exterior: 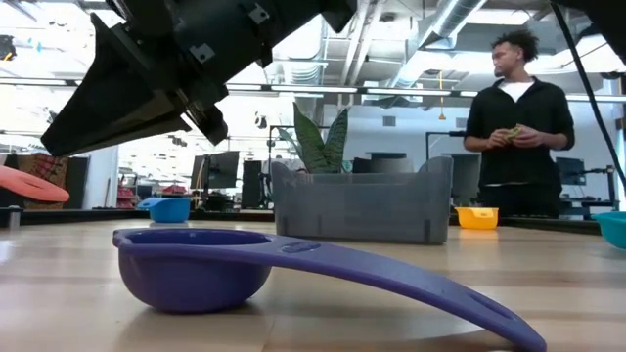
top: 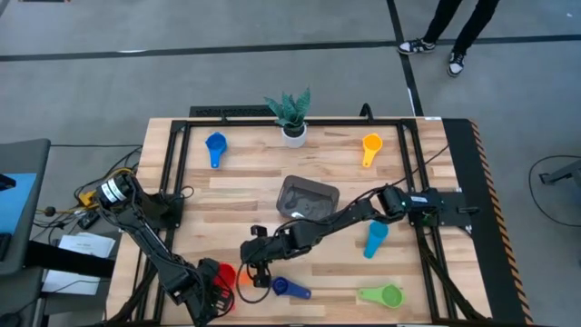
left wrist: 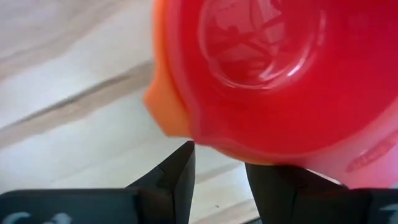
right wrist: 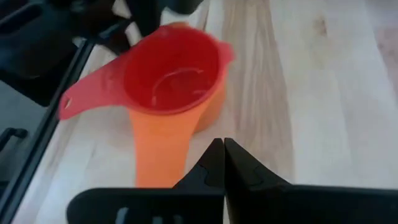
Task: Nest measuring cups in basket
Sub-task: Stack the red measuring cup on top of the orange measuring cup
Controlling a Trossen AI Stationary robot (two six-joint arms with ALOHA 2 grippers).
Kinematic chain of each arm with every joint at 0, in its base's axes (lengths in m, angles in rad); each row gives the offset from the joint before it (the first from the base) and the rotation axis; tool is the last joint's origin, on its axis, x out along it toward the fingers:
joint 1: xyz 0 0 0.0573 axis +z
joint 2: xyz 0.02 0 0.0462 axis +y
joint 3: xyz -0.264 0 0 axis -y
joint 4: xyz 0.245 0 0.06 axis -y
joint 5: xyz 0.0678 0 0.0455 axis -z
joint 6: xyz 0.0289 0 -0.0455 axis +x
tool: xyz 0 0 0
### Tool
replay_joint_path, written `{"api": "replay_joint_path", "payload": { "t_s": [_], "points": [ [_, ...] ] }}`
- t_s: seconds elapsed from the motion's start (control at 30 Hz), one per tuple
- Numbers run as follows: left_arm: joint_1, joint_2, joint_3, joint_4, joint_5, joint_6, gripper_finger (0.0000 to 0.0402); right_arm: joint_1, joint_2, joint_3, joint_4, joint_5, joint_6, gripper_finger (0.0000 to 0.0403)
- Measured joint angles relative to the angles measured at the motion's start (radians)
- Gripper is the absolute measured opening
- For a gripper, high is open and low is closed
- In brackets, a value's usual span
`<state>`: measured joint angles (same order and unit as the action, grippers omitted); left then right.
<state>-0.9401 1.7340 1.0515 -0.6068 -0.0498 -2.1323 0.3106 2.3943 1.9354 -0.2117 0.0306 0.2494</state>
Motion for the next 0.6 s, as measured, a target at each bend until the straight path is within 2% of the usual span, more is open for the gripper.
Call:
{"api": "replay_joint_path", "payload": {
  "t_s": [0.17,0.3,0.47,0.6],
  "points": [
    [0.003,0.0,0.0,-0.075,-0.002,-0.006,0.0125,0.033,0.0,-0.001,-0.028,0.125,0.061,0.0005],
    [0.002,0.0,0.0,-0.118,0.006,-0.009,0.0125,0.03,0.0,-0.001,-0.093,0.156,0.195,0.0009],
    [0.001,-0.034,0.0,-0.106,0.018,-0.02,0.0125,0.04,0.0,-0.002,-0.112,0.21,0.256,0.0005],
    [-0.02,-0.081,0.0,-0.097,-0.013,-0.061,0.0125,0.077,0.0,-0.002,-0.13,0.216,0.42,0.0007]
  ]
}}
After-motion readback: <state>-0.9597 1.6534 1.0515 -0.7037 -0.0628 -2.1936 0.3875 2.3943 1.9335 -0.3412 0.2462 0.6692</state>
